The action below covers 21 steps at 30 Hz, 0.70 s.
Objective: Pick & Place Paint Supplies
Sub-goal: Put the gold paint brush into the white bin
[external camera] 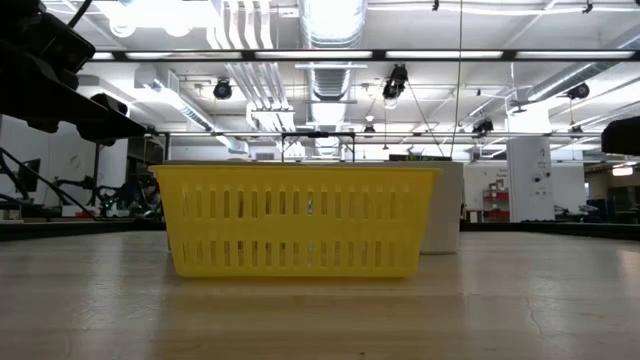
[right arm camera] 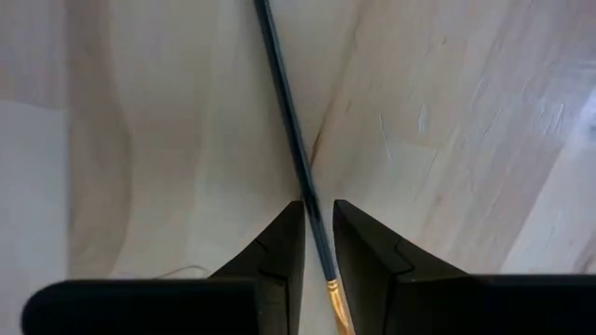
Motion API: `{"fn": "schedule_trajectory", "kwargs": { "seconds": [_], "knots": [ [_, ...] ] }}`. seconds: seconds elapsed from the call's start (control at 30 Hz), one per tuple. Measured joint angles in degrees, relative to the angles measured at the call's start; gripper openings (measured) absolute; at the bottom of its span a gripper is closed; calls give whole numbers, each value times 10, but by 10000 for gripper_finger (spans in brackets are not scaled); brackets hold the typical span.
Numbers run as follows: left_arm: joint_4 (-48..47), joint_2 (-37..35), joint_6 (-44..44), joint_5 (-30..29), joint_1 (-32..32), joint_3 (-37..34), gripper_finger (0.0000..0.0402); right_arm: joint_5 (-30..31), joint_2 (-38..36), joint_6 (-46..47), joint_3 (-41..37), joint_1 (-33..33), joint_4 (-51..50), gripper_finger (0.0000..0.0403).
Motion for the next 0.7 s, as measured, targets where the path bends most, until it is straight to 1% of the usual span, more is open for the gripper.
{"fn": "schedule_trajectory", "kwargs": {
  "seconds": [0.23, 0.6, 0.7],
  "knots": [
    [0, 0, 0, 0, 0, 0, 306, 5, 20, 0, -3, 0, 9, 57],
    [0, 0, 0, 0, 0, 0, 306, 5, 4, 0, -23, 0, 31, 56],
    [0, 0, 0, 0, 0, 0, 306, 5, 4, 0, -23, 0, 31, 49]
  ]
}}
